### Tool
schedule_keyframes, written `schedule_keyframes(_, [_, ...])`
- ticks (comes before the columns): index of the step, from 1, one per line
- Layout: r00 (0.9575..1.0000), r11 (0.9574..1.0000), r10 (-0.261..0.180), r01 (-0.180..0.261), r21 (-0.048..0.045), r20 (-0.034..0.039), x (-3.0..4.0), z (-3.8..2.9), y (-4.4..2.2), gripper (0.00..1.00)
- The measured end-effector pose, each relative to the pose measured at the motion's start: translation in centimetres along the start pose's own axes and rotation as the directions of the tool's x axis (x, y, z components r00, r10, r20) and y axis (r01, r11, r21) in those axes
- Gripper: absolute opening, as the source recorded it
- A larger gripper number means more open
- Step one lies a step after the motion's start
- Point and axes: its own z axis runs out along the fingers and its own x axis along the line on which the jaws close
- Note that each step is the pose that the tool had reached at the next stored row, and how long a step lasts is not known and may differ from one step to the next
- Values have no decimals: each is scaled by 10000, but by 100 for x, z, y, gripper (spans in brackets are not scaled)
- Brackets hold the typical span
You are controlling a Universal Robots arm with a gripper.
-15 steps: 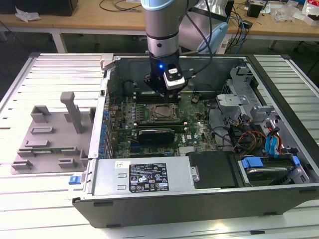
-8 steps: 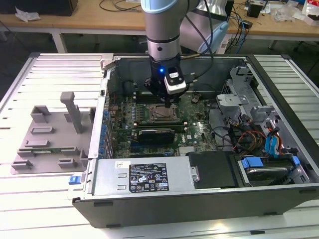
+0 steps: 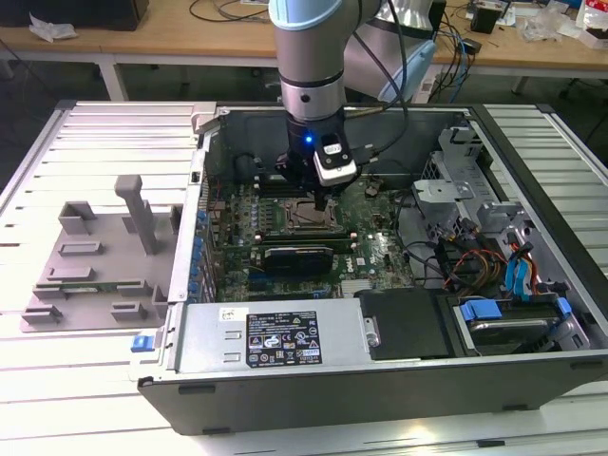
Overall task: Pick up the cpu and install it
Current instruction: 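Install the first cpu locking lever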
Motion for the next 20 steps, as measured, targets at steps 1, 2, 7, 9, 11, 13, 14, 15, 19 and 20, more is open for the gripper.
schedule_keyframes(1, [9999,9999,-160,160,66,13,1,1,0,11])
schedule_keyframes(2, [9991,9990,-434,434,116,9,0,4,0,11])
schedule_keyframes(7, [9830,9828,-1830,1834,232,-156,4,22,0,11])
schedule_keyframes(9, [9654,9652,-2595,2601,259,-260,5,33,0,11])
schedule_keyframes(11, [9393,9394,-3420,3425,162,-289,7,45,0,11])
schedule_keyframes(13, [9291,9292,-3686,3691,165,-287,7,45,-1,11])
schedule_keyframes(14, [9291,9292,-3687,3692,165,-297,8,45,-1,11])
schedule_keyframes(15, [9259,9285,-3690,3712,127,-810,2,48,1,11])
schedule_keyframes(19, [9244,9282,-3691,3718,116,-960,1,48,1,11])
schedule_keyframes(20, [9243,9281,-3693,3720,116,-959,-2,35,2,11])
